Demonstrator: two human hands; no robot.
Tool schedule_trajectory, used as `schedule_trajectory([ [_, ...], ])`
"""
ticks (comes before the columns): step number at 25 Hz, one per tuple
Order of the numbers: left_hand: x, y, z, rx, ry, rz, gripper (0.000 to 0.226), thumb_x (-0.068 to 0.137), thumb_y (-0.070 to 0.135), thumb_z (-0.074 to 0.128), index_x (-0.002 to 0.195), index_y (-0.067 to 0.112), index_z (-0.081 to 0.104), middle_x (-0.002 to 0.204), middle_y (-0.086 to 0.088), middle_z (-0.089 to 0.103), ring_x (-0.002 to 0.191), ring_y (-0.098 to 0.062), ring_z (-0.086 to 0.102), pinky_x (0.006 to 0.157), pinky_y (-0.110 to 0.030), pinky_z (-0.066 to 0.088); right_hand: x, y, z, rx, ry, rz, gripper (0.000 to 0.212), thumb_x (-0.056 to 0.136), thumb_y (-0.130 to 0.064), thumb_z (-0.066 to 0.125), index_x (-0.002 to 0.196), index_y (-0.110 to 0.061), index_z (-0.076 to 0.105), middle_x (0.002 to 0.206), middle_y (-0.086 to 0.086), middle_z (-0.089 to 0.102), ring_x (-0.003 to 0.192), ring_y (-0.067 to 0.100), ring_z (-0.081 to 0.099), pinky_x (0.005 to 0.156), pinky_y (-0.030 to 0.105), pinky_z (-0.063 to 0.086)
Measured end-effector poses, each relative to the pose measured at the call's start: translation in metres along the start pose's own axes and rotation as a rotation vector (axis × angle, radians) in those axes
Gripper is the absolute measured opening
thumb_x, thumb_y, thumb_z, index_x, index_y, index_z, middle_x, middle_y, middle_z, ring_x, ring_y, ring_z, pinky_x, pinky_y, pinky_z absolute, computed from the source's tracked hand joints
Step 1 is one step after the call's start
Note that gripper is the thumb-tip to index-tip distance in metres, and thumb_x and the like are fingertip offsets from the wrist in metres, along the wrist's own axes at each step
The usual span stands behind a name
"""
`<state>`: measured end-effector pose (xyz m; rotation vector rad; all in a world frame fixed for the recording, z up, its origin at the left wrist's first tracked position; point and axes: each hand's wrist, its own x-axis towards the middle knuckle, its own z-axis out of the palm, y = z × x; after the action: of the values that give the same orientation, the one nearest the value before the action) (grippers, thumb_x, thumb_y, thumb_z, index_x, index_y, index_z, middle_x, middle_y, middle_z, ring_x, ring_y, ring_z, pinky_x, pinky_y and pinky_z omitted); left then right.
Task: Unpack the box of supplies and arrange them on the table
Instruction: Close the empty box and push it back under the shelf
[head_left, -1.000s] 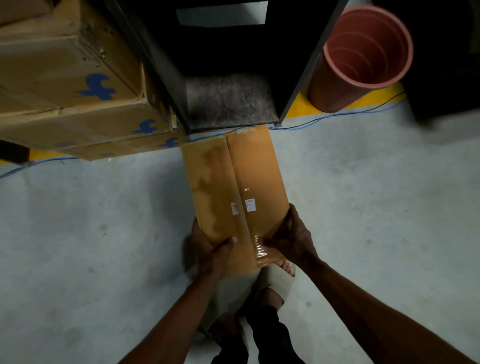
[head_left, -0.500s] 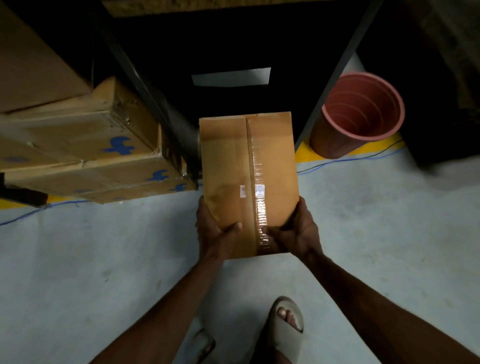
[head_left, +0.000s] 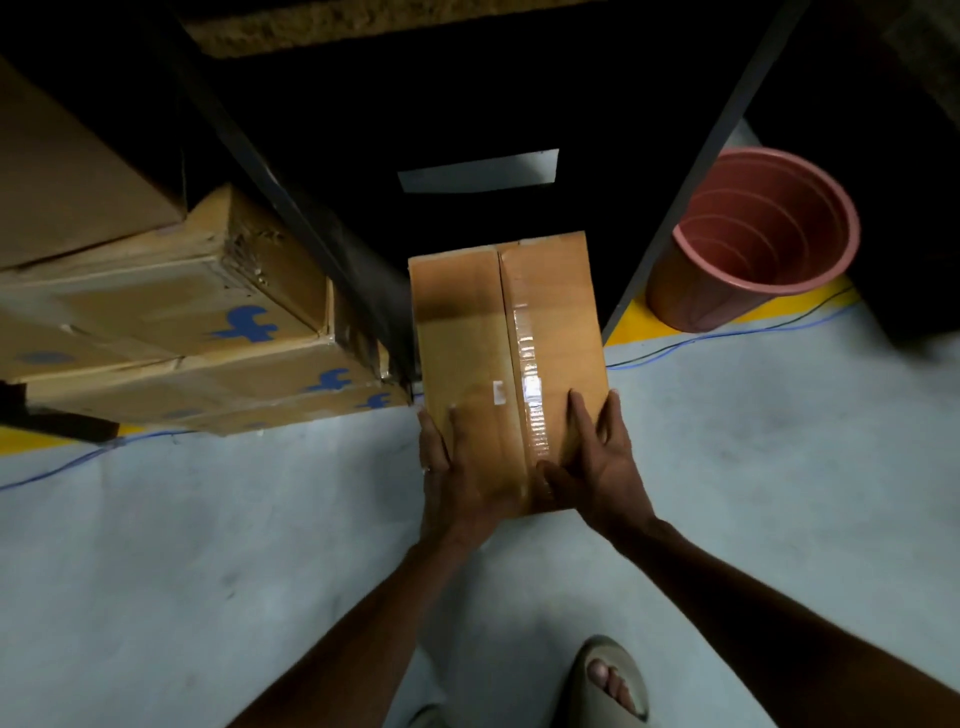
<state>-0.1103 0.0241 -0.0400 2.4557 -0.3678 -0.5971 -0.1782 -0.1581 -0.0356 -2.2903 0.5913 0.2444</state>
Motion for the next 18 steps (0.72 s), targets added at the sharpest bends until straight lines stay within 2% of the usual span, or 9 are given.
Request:
schedule_trajectory([
  [2, 0.001, -0.008, 0.008, 0.295, -0.016, 0.097, 0.149, 0.05, 0.088, 0.062, 0.155, 0.018, -0.016, 0.16, -0.012, -0.029, 0.148, -0.042, -0.016, 0.115, -0.056, 0.007, 0.0, 0.002, 0.004, -0.225, -0.037, -0.087, 0.132, 0.063, -0.078, 0.071, 0.159, -0.027, -0.005, 0.164, 0.016, -0.019, 0.15, 0.046, -0.008, 0.121, 0.061, 0.013],
  [4, 0.004, -0.008, 0.01, 0.488, -0.02, 0.126, 0.149, 0.052, 0.079, 0.071, 0.155, 0.013, -0.014, 0.161, -0.017, -0.024, 0.148, -0.043, -0.016, 0.118, -0.059, 0.008, 0.002, 0.003, 0.008, -0.471, -0.089, -0.178, 0.145, 0.053, -0.071, 0.082, 0.159, -0.021, -0.004, 0.163, 0.021, -0.017, 0.146, 0.054, -0.013, 0.117, 0.064, 0.004],
  [5, 0.006, -0.008, 0.011, 0.533, 0.008, 0.145, 0.144, 0.055, 0.073, 0.073, 0.156, 0.01, -0.009, 0.162, -0.019, -0.019, 0.149, -0.043, -0.012, 0.119, -0.059, 0.012, 0.003, 0.003, 0.009, -0.538, -0.08, -0.198, 0.143, 0.055, -0.059, 0.087, 0.159, -0.018, -0.002, 0.163, 0.025, -0.013, 0.147, 0.054, -0.009, 0.118, 0.066, 0.007],
  [7, 0.006, -0.011, 0.012, 0.582, 0.076, 0.191, 0.13, 0.062, 0.064, 0.071, 0.156, 0.005, 0.003, 0.163, -0.022, -0.006, 0.15, -0.042, -0.002, 0.119, -0.058, 0.019, 0.001, 0.001, 0.013, -0.591, -0.014, -0.26, 0.127, 0.064, -0.04, 0.088, 0.158, -0.011, 0.007, 0.162, 0.03, 0.0, 0.149, 0.052, 0.004, 0.116, 0.066, 0.022],
  [9, 0.008, -0.016, 0.01, 0.607, 0.118, 0.256, 0.122, 0.066, 0.062, 0.068, 0.155, 0.003, 0.01, 0.163, -0.024, 0.001, 0.15, -0.042, 0.004, 0.119, -0.056, 0.021, 0.002, 0.004, 0.013, -0.59, 0.031, -0.344, 0.117, 0.068, -0.038, 0.084, 0.157, -0.009, 0.013, 0.161, 0.031, 0.007, 0.148, 0.05, 0.009, 0.116, 0.064, 0.025],
  [15, 0.01, -0.011, -0.013, 0.652, 0.118, 0.437, 0.112, 0.071, 0.053, 0.074, 0.156, 0.009, 0.016, 0.165, -0.016, 0.005, 0.151, -0.039, 0.008, 0.119, -0.056, 0.021, 0.017, -0.002, -0.015, -0.586, -0.055, -0.469, 0.103, 0.081, -0.045, 0.071, 0.159, -0.009, 0.013, 0.164, 0.025, 0.006, 0.151, 0.042, 0.003, 0.121, 0.054, 0.014],
  [18, 0.023, 0.002, -0.023, 0.682, 0.126, 0.415, 0.108, 0.076, 0.048, 0.074, 0.157, 0.013, 0.012, 0.165, -0.012, 0.004, 0.151, -0.037, 0.009, 0.12, -0.054, 0.018, 0.027, -0.017, -0.028, -0.616, -0.049, -0.473, 0.092, 0.081, -0.031, 0.073, 0.156, -0.011, 0.024, 0.162, 0.023, 0.02, 0.15, 0.042, 0.018, 0.12, 0.053, 0.024],
])
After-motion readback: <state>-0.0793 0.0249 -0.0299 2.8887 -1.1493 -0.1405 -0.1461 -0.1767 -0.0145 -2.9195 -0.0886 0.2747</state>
